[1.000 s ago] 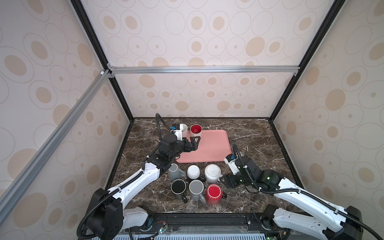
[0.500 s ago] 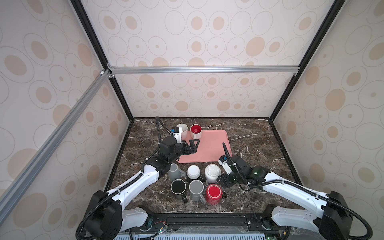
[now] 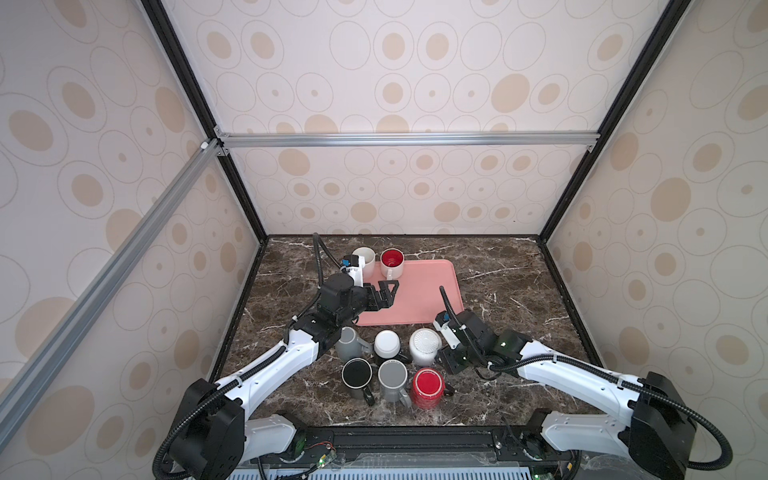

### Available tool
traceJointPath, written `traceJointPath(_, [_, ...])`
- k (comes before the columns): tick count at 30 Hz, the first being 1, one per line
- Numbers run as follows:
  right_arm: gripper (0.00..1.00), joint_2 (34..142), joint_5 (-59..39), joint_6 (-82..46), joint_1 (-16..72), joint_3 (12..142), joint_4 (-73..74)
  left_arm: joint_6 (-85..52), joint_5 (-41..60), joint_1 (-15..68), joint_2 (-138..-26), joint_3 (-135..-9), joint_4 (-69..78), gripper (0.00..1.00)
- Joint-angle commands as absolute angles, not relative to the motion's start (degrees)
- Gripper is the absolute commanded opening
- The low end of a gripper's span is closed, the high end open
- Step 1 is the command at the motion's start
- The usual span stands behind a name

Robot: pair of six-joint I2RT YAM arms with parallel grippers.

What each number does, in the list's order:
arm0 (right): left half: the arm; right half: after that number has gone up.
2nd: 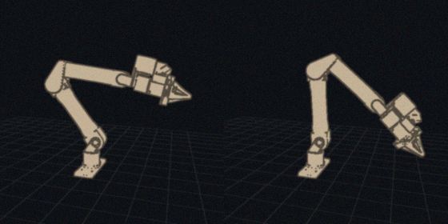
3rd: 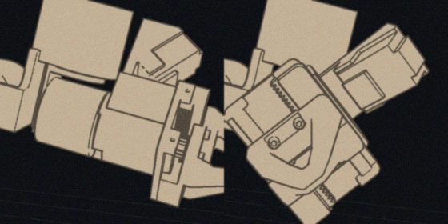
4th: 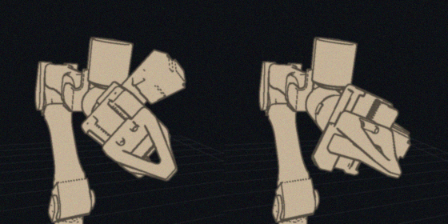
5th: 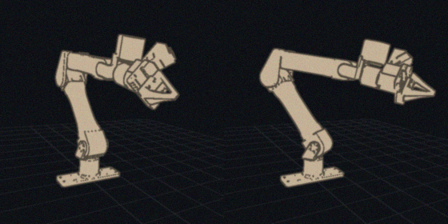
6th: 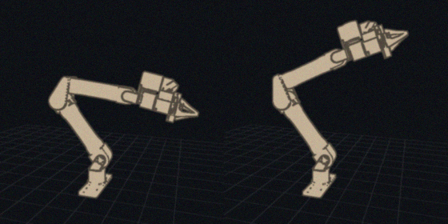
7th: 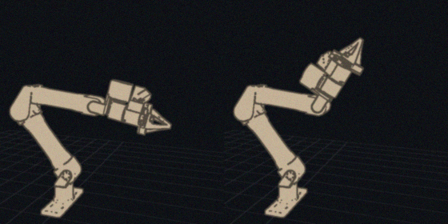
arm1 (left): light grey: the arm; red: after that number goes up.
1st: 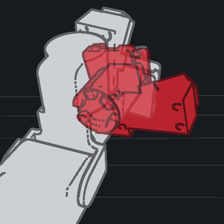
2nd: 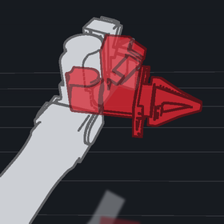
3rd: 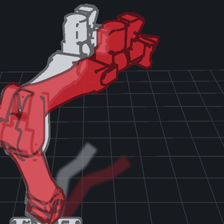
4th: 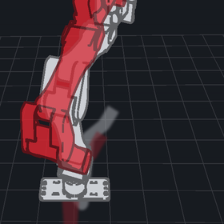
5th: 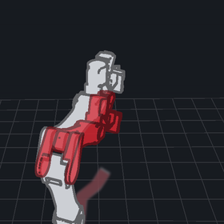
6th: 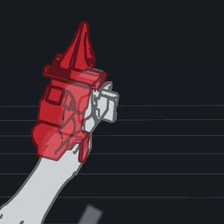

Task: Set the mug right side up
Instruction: 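Move the right gripper above the upside-down small white mug, then lower the right gripper and grasp the small white mug's base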

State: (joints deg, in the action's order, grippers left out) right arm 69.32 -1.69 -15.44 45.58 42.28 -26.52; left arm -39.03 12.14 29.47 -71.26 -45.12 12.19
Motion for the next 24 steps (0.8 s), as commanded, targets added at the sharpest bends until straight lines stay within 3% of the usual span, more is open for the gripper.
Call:
traceJointPath(1, [0.39,69.44,-3.10,-16.15,45.54,40.81,-26.40,-40.11,12.45,28.91,-72.07,-44.41,12.96,1.00])
traceJointPath(4, [0.35,68.82,-4.44,-16.60,45.69,40.31,-25.78,-40.52,12.51,28.84,-72.31,-44.21,13.24,0.99])
traceJointPath(12, [0.38,70.08,0.48,-17.18,45.67,40.66,-26.38,-41.12,13.15,28.81,-73.03,-44.26,13.76,0.99])
traceJointPath(24, [0.36,73.79,0.29,-15.33,45.86,42.88,-25.79,-41.84,13.89,28.83,-73.91,-43.32,14.41,0.99])
